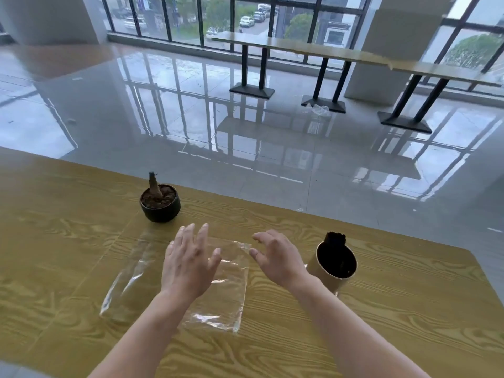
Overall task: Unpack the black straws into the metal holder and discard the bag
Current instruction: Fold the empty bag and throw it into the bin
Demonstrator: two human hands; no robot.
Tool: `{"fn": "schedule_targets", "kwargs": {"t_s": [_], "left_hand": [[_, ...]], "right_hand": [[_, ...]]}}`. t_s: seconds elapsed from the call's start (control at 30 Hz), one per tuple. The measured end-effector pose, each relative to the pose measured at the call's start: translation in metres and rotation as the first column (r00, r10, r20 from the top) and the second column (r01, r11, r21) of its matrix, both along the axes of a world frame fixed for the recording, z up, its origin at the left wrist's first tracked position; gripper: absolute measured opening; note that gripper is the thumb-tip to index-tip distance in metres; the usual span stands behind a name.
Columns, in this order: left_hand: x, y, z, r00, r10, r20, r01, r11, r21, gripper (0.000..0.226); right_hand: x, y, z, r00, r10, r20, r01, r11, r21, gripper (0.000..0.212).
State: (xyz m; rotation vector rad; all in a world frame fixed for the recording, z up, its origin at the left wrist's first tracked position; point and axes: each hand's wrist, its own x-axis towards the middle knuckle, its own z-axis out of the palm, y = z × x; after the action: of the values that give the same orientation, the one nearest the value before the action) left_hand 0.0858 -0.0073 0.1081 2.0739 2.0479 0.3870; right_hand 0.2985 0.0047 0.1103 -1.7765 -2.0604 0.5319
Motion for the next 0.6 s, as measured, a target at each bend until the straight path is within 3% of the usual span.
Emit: {"fn": "schedule_targets", "kwargs": {"t_s": [0.23,0.43,0.53,0.6], "left_hand": [[-0.060,-0.013,-0.039,0.981,0.147,0.123,-0.122,0.974,-0.189,0.062],[-0.108,-0.033,-0.081,0.950,0.311,-0.016,-0.302,0.907,-0.294,0.066],[-0.124,-0.042,-0.096,0.885,0.466,-0.008,-0.441,0.832,-0.336,0.077],[-0.134,-0.043,-0.102,0.781,0.619,0.086,-0.539,0.737,-0.406,0.090]], "right_hand": [[-0.040,0.006,-0.034,0.989,-0.120,-0.081,0.099,0.970,-0.223,0.043],[-0.052,0.002,-0.072,0.964,-0.265,0.034,0.259,0.896,-0.360,0.051],[-0.051,-0.001,-0.089,0.931,-0.346,0.112,0.360,0.836,-0.414,0.057],[-0.052,-0.002,-0.097,0.908,-0.398,0.128,0.408,0.778,-0.477,0.058]]}}
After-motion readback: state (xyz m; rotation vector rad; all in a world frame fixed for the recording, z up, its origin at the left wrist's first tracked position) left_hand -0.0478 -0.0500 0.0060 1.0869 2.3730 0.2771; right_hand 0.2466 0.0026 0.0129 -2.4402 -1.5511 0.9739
